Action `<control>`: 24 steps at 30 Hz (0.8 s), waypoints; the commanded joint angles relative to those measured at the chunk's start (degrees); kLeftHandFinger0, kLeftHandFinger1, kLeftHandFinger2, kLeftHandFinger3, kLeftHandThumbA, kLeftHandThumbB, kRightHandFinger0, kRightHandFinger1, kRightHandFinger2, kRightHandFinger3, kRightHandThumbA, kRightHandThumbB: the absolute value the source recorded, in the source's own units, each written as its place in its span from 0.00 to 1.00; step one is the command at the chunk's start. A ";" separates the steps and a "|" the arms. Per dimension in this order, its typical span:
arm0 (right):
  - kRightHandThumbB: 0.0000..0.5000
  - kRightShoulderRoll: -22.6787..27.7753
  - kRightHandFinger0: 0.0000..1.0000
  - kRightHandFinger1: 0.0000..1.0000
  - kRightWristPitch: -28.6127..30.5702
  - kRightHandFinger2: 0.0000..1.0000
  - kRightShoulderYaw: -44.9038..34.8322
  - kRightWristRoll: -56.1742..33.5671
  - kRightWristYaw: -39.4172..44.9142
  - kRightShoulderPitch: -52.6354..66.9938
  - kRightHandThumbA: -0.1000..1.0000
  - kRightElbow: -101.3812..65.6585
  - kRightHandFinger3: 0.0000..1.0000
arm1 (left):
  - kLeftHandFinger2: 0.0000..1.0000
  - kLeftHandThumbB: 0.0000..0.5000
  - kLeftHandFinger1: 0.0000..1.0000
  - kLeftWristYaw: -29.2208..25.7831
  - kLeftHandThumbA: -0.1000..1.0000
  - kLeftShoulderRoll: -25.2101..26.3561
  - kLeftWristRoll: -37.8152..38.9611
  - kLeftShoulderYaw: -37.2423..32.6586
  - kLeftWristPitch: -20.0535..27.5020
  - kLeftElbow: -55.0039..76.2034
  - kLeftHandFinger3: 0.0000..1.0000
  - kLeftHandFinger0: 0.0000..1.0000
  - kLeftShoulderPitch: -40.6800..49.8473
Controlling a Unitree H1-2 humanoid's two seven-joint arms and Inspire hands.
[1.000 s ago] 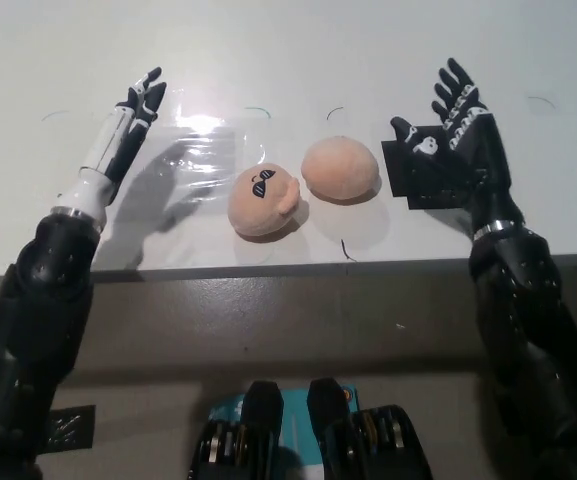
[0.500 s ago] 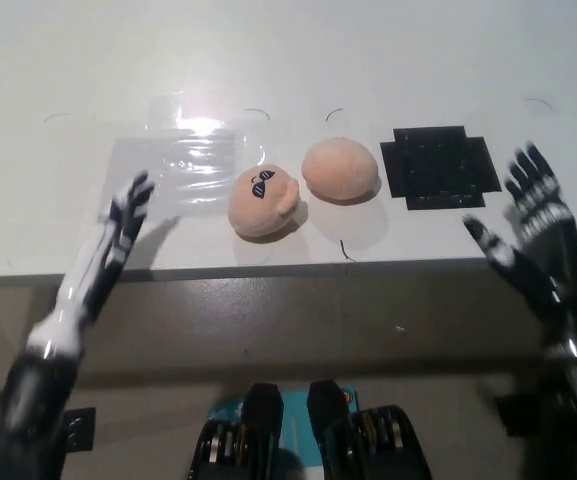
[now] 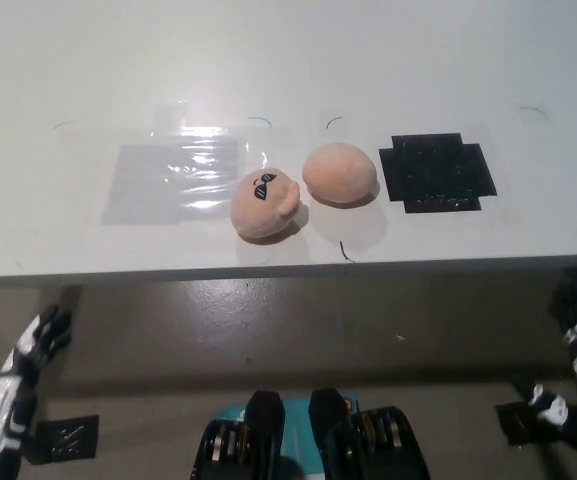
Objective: Use both hands to push two dumpling toys together to the middle
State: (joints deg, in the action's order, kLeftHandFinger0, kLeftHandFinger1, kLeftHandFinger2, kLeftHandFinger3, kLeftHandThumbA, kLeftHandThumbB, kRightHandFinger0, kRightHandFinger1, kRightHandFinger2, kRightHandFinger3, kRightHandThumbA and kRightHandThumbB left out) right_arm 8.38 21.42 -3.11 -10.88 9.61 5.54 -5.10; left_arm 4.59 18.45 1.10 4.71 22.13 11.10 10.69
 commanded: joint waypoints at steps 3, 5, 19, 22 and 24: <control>0.47 -0.01 1.00 1.00 3.17 1.00 1.63 -2.22 2.76 0.35 1.00 5.65 1.00 | 1.00 0.68 1.00 0.78 1.00 0.15 -0.32 0.41 4.80 -5.08 1.00 1.00 0.17; 0.54 -0.68 1.00 1.00 4.91 1.00 1.85 0.09 1.94 0.29 1.00 9.24 1.00 | 1.00 0.72 1.00 -0.16 1.00 0.12 -2.08 0.21 4.80 -8.56 1.00 1.00 -0.14; 0.49 -3.65 1.00 1.00 5.51 1.00 -1.44 0.22 2.95 -5.56 1.00 29.66 1.00 | 1.00 0.66 1.00 1.62 1.00 -0.68 0.09 -0.88 4.80 -34.32 1.00 1.00 -7.12; 0.52 -3.78 1.00 1.00 5.51 1.00 -2.40 0.47 3.44 -6.48 1.00 32.04 1.00 | 1.00 0.72 1.00 1.25 1.00 -0.89 0.07 -0.56 4.80 -36.10 1.00 1.00 -7.80; 0.53 -3.64 1.00 1.00 5.51 1.00 -3.10 0.86 3.38 -7.51 1.00 33.36 1.00 | 1.00 0.69 1.00 1.75 1.00 -0.87 0.50 -0.45 4.80 -37.08 1.00 1.00 -9.10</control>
State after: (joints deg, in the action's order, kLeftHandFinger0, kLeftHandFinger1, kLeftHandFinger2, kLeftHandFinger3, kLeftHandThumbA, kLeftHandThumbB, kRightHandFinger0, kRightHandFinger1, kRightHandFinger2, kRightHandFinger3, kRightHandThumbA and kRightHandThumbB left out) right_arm 4.72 23.71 -4.63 -10.60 11.75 0.19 26.91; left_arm 5.48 17.81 0.57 3.67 24.61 -25.12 3.47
